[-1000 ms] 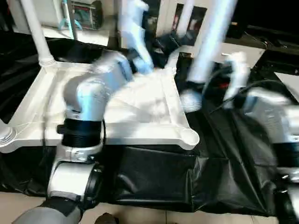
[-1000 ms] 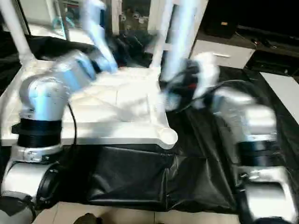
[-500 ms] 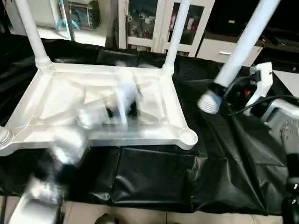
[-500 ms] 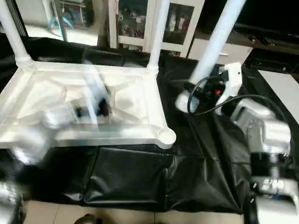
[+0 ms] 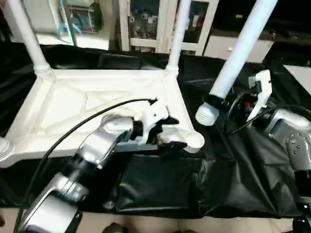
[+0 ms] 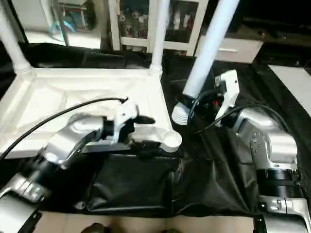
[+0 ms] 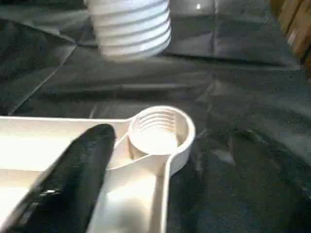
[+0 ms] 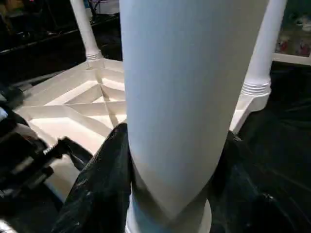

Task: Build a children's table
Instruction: Rotate table base

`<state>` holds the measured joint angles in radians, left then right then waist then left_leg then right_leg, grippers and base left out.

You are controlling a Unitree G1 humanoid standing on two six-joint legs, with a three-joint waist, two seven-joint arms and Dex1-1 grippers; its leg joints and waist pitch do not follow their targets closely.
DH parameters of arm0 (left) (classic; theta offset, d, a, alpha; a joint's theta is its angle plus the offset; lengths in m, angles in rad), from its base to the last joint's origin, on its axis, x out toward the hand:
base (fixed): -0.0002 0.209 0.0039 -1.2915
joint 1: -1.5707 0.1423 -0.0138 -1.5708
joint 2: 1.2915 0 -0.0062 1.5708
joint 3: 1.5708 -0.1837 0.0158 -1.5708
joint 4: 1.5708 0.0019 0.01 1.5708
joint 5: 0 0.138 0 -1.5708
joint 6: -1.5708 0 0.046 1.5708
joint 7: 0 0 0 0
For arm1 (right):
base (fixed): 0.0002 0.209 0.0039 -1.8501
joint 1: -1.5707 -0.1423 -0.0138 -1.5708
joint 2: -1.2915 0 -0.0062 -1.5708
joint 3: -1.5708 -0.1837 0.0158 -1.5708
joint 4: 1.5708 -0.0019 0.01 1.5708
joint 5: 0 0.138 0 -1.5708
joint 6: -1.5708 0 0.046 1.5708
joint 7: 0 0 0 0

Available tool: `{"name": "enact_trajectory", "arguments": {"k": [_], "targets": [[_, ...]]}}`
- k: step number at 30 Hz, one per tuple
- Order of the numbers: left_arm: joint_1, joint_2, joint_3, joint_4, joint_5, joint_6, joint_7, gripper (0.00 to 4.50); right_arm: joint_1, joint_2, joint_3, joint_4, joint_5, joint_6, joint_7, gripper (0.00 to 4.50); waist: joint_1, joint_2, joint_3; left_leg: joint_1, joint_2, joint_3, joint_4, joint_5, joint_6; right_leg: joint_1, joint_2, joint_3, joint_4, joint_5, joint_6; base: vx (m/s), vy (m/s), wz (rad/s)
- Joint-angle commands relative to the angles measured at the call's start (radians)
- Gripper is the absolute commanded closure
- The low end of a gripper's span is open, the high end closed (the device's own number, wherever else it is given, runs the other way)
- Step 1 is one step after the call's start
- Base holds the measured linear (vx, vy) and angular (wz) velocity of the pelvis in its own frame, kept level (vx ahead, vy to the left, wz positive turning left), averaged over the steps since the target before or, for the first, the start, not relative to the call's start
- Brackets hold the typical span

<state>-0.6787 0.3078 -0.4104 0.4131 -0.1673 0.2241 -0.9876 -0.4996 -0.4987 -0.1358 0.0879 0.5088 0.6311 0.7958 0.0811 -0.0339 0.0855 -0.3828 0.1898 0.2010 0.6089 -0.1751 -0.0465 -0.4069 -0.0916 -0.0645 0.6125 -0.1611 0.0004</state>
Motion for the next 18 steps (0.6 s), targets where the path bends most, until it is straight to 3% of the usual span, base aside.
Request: {"name": "enact_trajectory", "arguments": {"k": [1,3,4,5,6,8,11,13,14,15,18], "targets": [[-0.016,0.005,0.004,0.011,0.003,0.020,-0.004,0.55,-0.004,-0.020,-0.014,-0.039,0.021,0.016,0.010,2.65,0.001,-0.018,-0.091,0.021,0.040,-0.021,-0.074,-0.173,-0.011,0.049,-0.059,0.043,-0.067,-0.218,-0.193,0.052,-0.030,-0.04],[-0.012,0.013,-0.001,0.023,-0.002,0.023,-0.040,0.93,-0.005,-0.019,-0.014,-0.024,0.019,0.009,0.016,2.65,0.005,-0.017,-0.090,0.020,0.039,-0.017,-0.072,-0.128,0.016,0.048,-0.060,0.044,-0.061,-0.179,-0.215,0.000,0.000,0.00],[-0.010,0.024,-0.017,0.027,0.020,0.022,-0.050,0.93,-0.006,-0.023,-0.011,-0.006,0.010,0.006,0.015,2.65,0.005,-0.043,-0.101,0.021,0.040,-0.014,-0.067,-0.105,0.030,0.052,-0.059,0.041,-0.057,-0.161,-0.222,0.000,0.000,0.00],[-0.009,0.030,-0.029,0.031,0.038,0.020,-0.055,0.93,-0.007,-0.026,-0.008,0.005,0.004,0.004,0.014,2.65,0.009,-0.034,-0.100,0.019,0.041,-0.017,-0.068,-0.086,0.033,0.053,-0.063,0.042,-0.049,-0.148,-0.226,0.000,0.000,0.00],[-0.006,0.034,-0.032,0.033,0.045,0.020,-0.059,0.93,-0.010,-0.026,-0.003,0.016,-0.001,-0.001,0.017,2.65,0.011,-0.023,-0.091,0.020,0.041,-0.014,-0.069,-0.080,0.040,0.043,-0.060,0.043,-0.054,-0.143,-0.226,0.000,0.000,0.00],[-0.002,0.031,-0.029,0.054,0.063,0.003,-0.047,1.36,-0.019,-0.021,0.008,0.035,-0.011,-0.012,0.023,2.65,0.011,-0.025,-0.091,0.023,0.041,-0.012,-0.069,-0.087,0.040,0.042,-0.057,0.043,-0.054,-0.141,-0.230,0.000,0.000,0.00],[0.004,0.031,-0.035,0.069,0.085,-0.011,-0.031,1.41,-0.027,-0.013,0.019,0.035,-0.011,-0.007,0.023,2.65,0.014,-0.028,-0.092,0.025,0.043,-0.013,-0.070,-0.118,0.025,0.043,-0.061,0.043,-0.057,-0.175,-0.229,0.000,0.000,0.00],[0.006,0.038,-0.044,0.074,0.107,-0.021,-0.028,1.61,-0.030,-0.008,0.029,0.039,-0.015,-0.010,0.022,2.65,0.019,-0.019,-0.090,0.026,0.044,-0.016,-0.072,-0.144,0.012,0.041,-0.065,0.044,-0.061,-0.213,-0.217,0.000,0.000,0.00],[0.007,0.040,-0.049,0.078,0.117,-0.028,-0.025,1.75,-0.031,-0.006,0.036,0.043,-0.019,-0.014,0.023,2.65,0.017,-0.023,-0.089,0.025,0.044,-0.015,-0.073,-0.153,0.005,0.042,-0.063,0.044,-0.062,-0.225,-0.209,0.000,0.000,0.00],[0.005,0.039,-0.053,0.089,0.133,-0.046,-0.014,1.78,-0.033,-0.004,0.043,0.047,-0.026,-0.020,0.028,2.65,0.021,-0.008,-0.089,0.027,0.044,-0.018,-0.074,-0.158,-0.001,0.041,-0.064,0.044,-0.062,-0.228,-0.208,0.000,0.000,0.00],[-0.002,0.035,-0.062,0.116,0.155,-0.065,0.000,1.92,-0.037,-0.001,0.048,0.050,-0.031,-0.025,0.030,2.65,0.018,-0.014,-0.093,0.025,0.043,-0.019,-0.074,-0.167,-0.014,0.045,-0.063,0.043,-0.060,-0.210,-0.204,0.000,0.000,0.00]]}}
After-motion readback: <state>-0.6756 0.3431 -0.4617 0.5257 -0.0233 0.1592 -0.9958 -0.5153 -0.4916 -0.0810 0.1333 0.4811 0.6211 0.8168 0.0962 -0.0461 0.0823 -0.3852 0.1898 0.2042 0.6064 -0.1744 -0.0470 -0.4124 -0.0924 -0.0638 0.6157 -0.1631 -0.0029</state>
